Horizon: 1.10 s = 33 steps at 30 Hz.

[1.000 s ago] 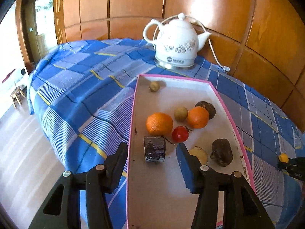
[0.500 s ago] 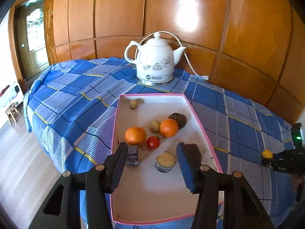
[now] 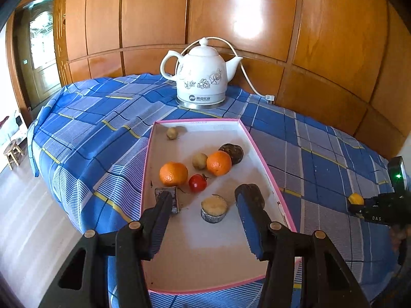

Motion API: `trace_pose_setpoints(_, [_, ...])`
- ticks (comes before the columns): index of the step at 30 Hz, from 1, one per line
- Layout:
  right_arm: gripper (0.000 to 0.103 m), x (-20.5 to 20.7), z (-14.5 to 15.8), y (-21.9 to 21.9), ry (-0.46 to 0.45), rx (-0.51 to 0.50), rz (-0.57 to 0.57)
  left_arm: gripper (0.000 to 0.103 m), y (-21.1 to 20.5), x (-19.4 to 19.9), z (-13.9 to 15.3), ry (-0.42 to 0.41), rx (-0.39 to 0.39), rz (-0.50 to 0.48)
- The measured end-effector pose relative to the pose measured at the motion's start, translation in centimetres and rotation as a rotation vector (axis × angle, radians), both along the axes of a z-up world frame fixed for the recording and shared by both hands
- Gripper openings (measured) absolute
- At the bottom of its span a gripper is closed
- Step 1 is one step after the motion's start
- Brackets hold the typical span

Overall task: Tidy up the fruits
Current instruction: 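Hold the yellow fruit in the right tool while the left tool withdraws from the tray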

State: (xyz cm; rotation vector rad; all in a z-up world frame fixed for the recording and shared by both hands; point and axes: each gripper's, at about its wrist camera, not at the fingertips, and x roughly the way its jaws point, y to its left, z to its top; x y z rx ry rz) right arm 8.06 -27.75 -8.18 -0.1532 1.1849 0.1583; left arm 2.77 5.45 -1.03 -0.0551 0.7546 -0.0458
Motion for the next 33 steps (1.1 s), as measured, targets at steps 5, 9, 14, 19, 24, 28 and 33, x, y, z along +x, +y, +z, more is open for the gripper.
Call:
trace_pose_setpoints(5, [0.032, 0.0, 0.0, 0.0, 0.0, -0.001, 0.0, 0.055, 0.1, -0.1, -0.2, 0.006, -0.002, 0.002])
trace_pose_setpoints(9, [0.032, 0.0, 0.0, 0.0, 0.0, 0.0, 0.0, 0.056, 0.2, -0.1, -0.4, 0.015, -0.002, 0.005])
trace_pose_setpoints(14, [0.032, 0.0, 0.0, 0.0, 0.0, -0.002, 0.001, 0.058, 0.5, -0.2, -0.8, 0.024, -0.003, 0.011])
trace_pose_setpoints(19, [0.032, 0.0, 0.1, 0.0, -0.002, -0.009, 0.002, 0.064, 0.9, -0.2, -1.1, 0.032, -0.01, 0.023])
trace_pose_setpoints(24, [0.032, 0.1, 0.1, 0.2, -0.002, -0.029, 0.004, 0.07, 1.0, -0.4, -1.2, 0.028, -0.012, 0.027])
trace_pose_setpoints(28, [0.031, 0.3, 0.0, 0.6, 0.004, -0.05, -0.007, 0.079, 1.1, -0.6, -1.1, 0.02, -0.009, 0.036])
trace_pose_setpoints(33, [0.031, 0.5, 0.1, 0.9, 0.01, -0.065, -0.035, 0.088, 1.3, -0.8, -0.7, -0.003, -0.004, 0.046])
